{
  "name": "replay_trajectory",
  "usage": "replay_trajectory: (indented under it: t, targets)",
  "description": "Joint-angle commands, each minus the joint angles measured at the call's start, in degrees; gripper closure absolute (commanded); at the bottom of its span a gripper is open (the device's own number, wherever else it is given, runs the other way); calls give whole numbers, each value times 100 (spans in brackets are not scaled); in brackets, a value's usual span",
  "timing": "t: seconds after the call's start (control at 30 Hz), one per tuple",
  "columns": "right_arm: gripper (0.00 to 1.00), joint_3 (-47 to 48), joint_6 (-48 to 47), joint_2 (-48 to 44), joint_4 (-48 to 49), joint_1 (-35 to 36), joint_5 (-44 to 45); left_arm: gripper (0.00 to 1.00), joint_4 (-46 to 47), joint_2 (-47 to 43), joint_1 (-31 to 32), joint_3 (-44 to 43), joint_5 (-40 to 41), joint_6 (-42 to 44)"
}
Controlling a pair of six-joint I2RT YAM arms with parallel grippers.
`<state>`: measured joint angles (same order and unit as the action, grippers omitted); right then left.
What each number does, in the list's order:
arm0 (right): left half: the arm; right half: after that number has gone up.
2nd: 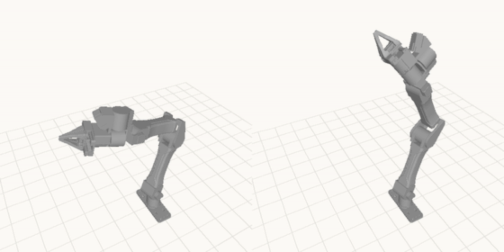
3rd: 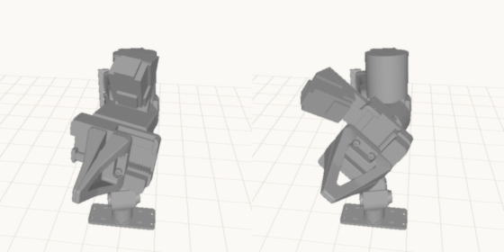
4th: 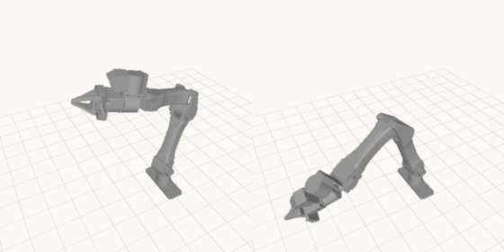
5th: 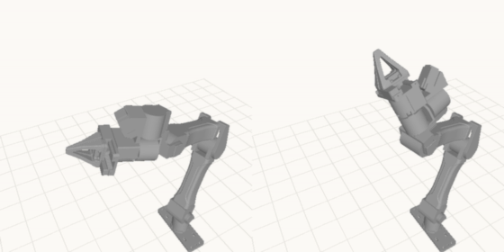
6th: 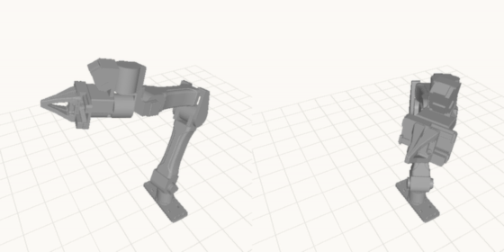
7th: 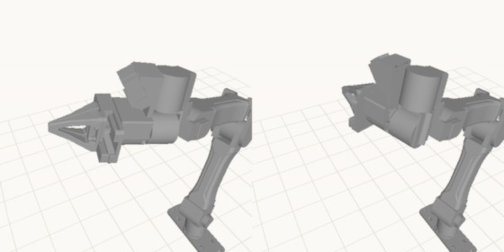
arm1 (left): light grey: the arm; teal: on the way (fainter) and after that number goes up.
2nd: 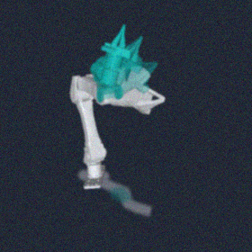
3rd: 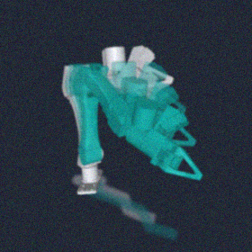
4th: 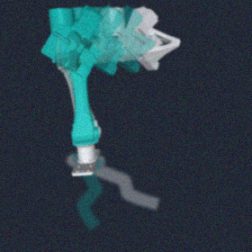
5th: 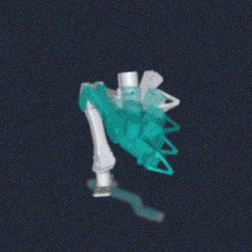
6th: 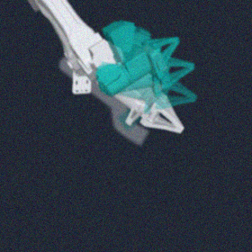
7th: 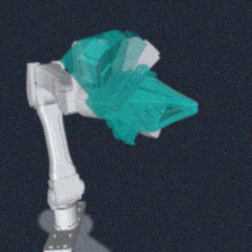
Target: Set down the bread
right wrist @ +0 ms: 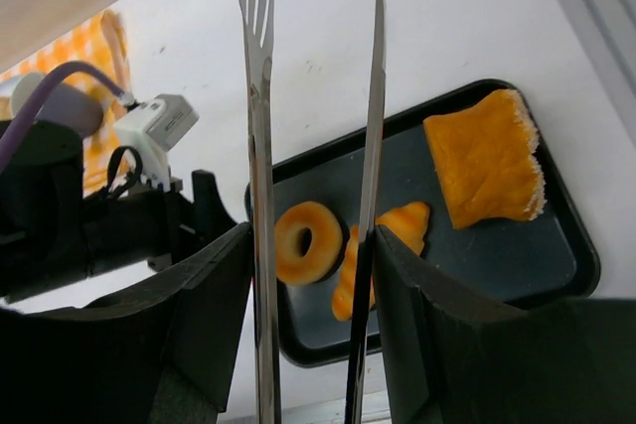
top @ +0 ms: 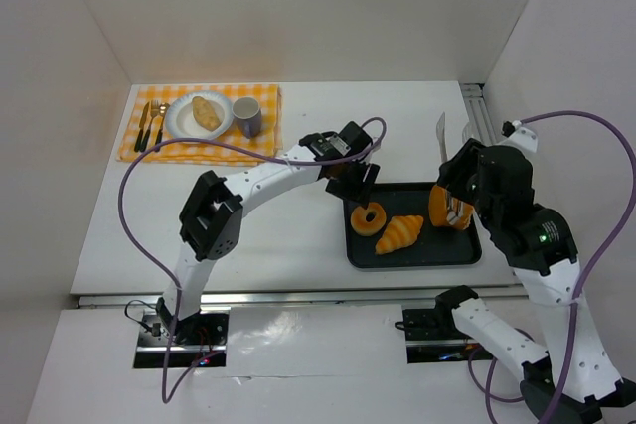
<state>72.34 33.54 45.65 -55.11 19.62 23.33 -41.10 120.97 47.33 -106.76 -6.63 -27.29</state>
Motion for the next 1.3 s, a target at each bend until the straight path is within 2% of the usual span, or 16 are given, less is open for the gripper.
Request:
replay_trajectory:
  t: [0.0,0.1,0.13,0.23,0.33,0.47,0.57,1.0,1.27]
  targets:
    - [43,202,-215,127,-35,25,-553,28,-21,-485,22,102,275,-5]
    - [43,141,-77,321,-394,25,-1127,28,-21,-828,-232,226,242,-5]
    - [43,71,3,322,-473,25,-1686,28,-21,-916,-338,348,172,-5]
    - [43,-359,275,130,-790,25,-2505,28,-21,-1198,-742,480,110,-65]
    - [43,-615,408,-38,-1150,25,-2885,26,-21,-1303,-1014,481,110,-66]
    - [41,-974,356,146,-1660,25,-3404,26,-21,-1252,-1077,367,57,-13]
    - [41,-1037,355,216,-1661,25,-3345,26,-21,-1251,-1129,366,4,-13]
    - [41,-1547,-23,963,-265,25,-3291,26,32,-1611,-1130,770,57,-13]
    - [47,-1986,-23,1069,36,25,-3160,26,32,-1848,-1182,938,110,-13]
